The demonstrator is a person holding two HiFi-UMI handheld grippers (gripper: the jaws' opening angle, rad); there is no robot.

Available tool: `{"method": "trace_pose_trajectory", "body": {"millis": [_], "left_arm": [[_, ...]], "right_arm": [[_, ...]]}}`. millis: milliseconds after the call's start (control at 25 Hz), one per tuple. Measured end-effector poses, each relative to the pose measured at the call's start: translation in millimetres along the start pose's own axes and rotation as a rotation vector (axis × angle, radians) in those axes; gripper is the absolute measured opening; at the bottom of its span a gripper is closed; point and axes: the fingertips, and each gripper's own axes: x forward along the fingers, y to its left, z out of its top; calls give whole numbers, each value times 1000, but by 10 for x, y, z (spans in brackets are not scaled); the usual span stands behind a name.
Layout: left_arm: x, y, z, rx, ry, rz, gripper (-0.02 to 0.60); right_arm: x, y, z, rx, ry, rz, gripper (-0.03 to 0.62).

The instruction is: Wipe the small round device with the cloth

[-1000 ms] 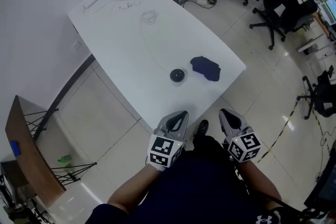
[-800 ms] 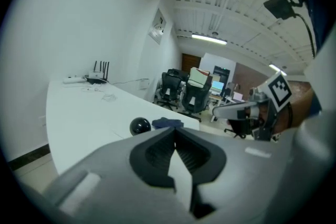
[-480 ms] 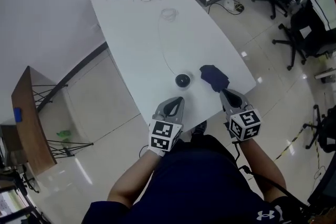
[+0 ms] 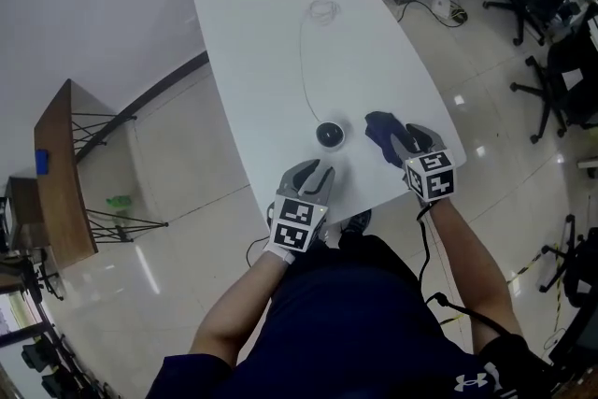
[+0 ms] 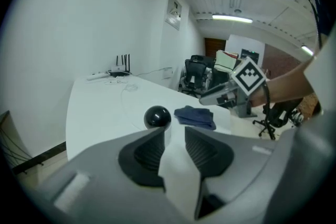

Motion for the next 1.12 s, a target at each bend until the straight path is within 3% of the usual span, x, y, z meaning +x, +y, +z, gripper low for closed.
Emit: {"method": "trace_pose_trajectory", "body": {"millis": [120,240,400,480,560,600,840,920,1120], "left_arm": [[35,7,-35,-7,22,5,160],[41,12,-45,-13,25,6,160],[61,72,-122,-24,30,-21,160],[102,117,-165,-20,41,-36,160],[147,153,-174,-7,48,-52,160],[173,172,-168,-1,49,-58,160],[270,313,-53,29,18,-68,142],[264,355,54,47,-16,-61,95],[299,351,255,161,-41,-75,95]], "right_arm": [[270,-50,-174,5,115,73,263],[474,-83,-396,49,238,145,301],[623,-82,-673,73,392,179,304],[639,6,-688,47,418,199,238],[629,117,-641,4,406,209,130],[620,151,-616,-15,400,200,115],[478,185,-257,-71,266,113,101],[361,256,0,-153,191,76,101],[108,915,729,-436,15,91,103]]}}
